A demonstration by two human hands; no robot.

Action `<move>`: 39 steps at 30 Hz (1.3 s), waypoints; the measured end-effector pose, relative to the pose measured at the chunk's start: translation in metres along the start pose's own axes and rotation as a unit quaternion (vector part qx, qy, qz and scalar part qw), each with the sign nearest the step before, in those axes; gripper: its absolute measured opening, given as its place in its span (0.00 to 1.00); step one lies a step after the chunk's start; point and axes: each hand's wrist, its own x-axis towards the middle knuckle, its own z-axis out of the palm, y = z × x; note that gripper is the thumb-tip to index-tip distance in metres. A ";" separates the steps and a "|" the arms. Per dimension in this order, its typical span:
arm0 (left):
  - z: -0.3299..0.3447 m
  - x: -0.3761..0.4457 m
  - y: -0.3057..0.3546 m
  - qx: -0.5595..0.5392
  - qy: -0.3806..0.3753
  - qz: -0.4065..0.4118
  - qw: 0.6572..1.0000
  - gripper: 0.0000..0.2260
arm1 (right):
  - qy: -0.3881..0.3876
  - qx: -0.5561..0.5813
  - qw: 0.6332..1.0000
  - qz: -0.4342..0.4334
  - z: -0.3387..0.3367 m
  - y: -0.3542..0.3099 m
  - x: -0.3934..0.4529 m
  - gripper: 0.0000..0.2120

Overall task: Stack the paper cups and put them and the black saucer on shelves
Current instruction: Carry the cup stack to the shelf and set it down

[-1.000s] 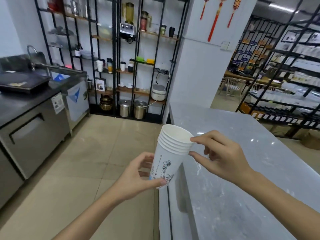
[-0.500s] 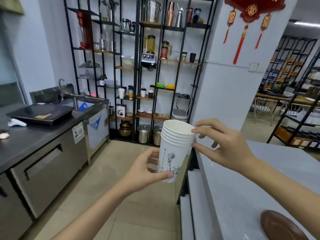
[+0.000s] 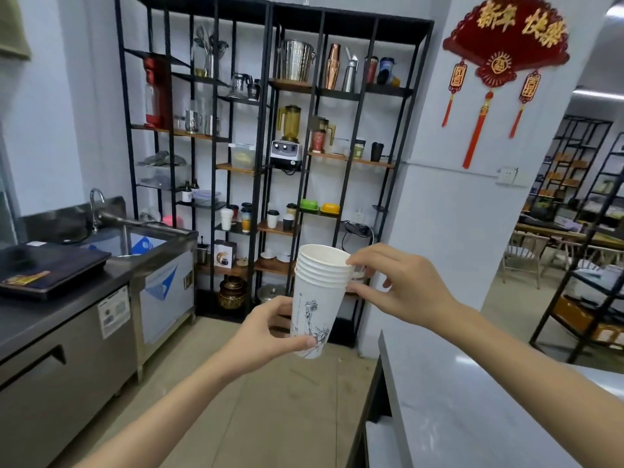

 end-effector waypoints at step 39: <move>-0.052 0.730 -0.098 0.011 -0.041 0.111 0.993 0.28 | 0.055 -0.074 0.992 0.085 0.203 0.534 0.339 0.18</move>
